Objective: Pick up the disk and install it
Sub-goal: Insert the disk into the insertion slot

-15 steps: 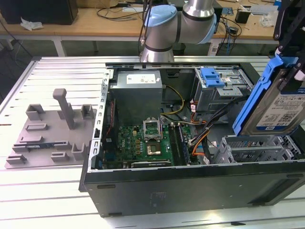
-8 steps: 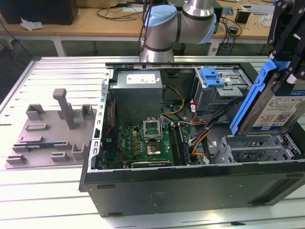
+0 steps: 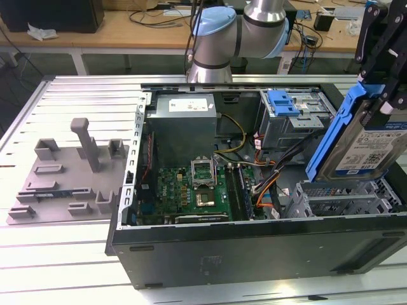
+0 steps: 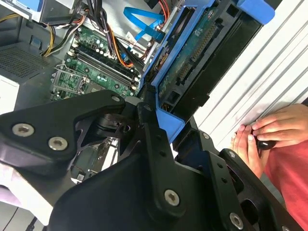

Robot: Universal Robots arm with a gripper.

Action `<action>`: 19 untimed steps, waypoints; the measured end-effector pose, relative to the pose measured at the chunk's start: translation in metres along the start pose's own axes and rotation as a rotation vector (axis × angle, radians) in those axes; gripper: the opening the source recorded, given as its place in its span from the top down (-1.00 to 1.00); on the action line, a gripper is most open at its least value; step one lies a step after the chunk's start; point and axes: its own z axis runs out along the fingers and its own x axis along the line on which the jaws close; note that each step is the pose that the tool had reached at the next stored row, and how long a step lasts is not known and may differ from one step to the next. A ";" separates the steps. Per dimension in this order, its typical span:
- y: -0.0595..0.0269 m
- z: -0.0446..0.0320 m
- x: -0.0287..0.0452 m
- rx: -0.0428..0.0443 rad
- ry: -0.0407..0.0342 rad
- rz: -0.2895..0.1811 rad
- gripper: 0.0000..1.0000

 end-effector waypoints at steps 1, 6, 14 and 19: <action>-0.0001 0.0004 0.0000 0.0000 0.0000 -0.002 0.26; -0.0003 0.0024 0.0001 -0.0002 0.0000 -0.012 0.26; -0.0003 0.0055 0.0003 -0.0006 0.0002 -0.023 0.26; -0.0003 0.0072 0.0015 -0.0006 -0.0001 -0.023 0.26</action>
